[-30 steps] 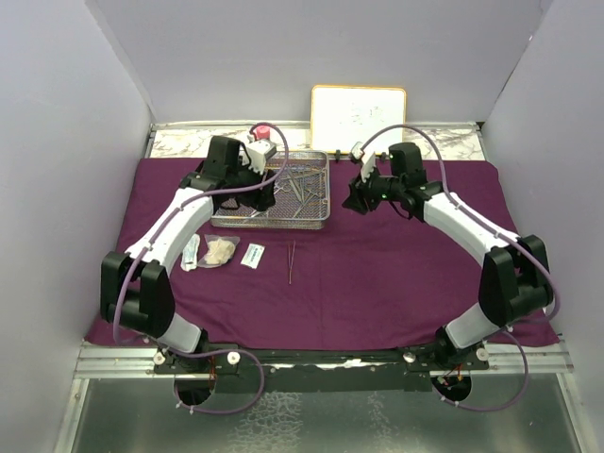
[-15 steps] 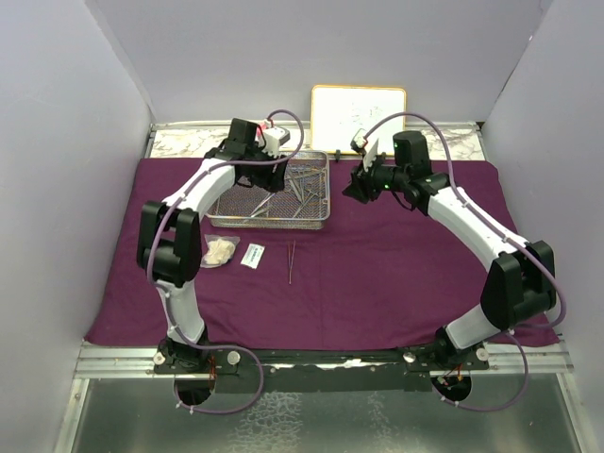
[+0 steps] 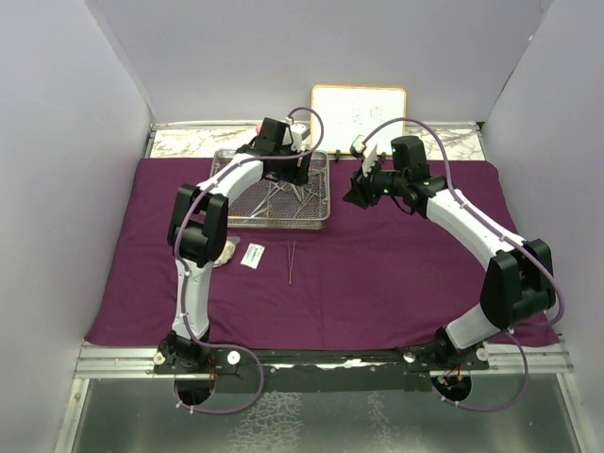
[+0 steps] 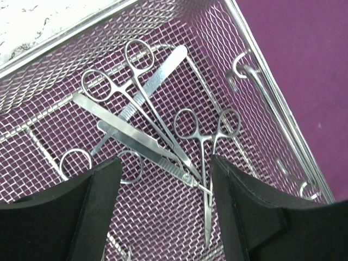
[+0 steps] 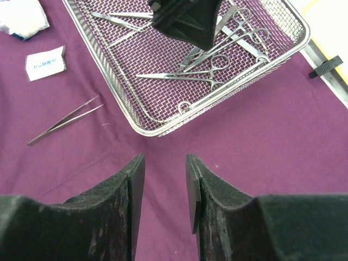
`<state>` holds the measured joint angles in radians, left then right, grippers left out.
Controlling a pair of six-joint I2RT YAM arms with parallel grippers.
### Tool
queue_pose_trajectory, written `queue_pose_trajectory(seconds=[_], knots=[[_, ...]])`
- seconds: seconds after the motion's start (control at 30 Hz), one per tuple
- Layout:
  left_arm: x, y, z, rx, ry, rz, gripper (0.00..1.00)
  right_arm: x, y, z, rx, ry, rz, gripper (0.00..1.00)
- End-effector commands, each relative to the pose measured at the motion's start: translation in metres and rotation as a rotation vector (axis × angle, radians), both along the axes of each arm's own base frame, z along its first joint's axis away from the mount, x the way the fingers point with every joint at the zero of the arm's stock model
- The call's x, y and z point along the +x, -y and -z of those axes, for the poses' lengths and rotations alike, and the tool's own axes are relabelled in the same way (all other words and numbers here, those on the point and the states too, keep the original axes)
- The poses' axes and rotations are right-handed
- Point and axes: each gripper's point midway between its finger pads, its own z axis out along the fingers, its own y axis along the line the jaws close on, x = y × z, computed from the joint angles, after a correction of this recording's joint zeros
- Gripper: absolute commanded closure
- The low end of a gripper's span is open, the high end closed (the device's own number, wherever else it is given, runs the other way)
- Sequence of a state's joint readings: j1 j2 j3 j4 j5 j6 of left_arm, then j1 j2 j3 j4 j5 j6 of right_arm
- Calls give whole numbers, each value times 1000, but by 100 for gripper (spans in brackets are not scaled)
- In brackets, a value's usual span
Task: Open and lay out the surgical kit
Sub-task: Pick up the medical item from the container.
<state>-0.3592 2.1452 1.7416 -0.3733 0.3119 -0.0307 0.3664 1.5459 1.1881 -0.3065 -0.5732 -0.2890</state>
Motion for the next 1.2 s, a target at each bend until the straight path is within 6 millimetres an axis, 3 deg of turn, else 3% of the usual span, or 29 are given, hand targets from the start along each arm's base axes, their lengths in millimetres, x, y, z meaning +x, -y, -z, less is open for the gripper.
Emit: queue_pose_trajectory(seconds=[0.0,0.2,0.5,0.87,1.17], knots=[[23,-2,5,51,50,-79,30,-4,-2,3,18,-15,-17,64],[22,-3,25,117,43,-89,32,-7,-3,4,23,-25,-28,64],[19,-1,44,122,7,-76,53,-8,-4,6,25,-28,-32,65],[16,-4,43,128,6,-71,78,-9,-4,8,26,-33,-34,65],[22,-13,30,128,35,-82,93,-10,-4,10,26,-39,-36,65]])
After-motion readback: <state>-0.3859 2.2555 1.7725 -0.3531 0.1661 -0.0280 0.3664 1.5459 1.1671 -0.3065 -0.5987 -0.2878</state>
